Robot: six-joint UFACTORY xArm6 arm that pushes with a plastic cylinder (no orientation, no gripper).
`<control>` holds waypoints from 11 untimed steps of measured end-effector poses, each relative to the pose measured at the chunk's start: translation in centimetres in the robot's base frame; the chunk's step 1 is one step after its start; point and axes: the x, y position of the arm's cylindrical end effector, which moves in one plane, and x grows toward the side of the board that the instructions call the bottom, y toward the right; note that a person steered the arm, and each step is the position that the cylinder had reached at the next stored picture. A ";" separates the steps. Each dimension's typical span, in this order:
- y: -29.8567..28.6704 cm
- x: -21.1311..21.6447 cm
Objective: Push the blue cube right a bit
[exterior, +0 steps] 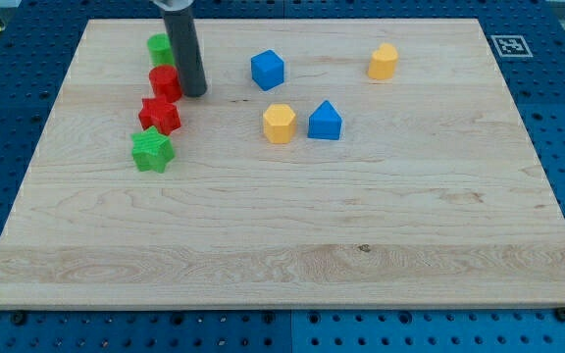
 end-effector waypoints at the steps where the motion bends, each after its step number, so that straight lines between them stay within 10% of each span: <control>1: 5.1 0.7; 9: 10.4 -2.6; 11: 9.2 2.3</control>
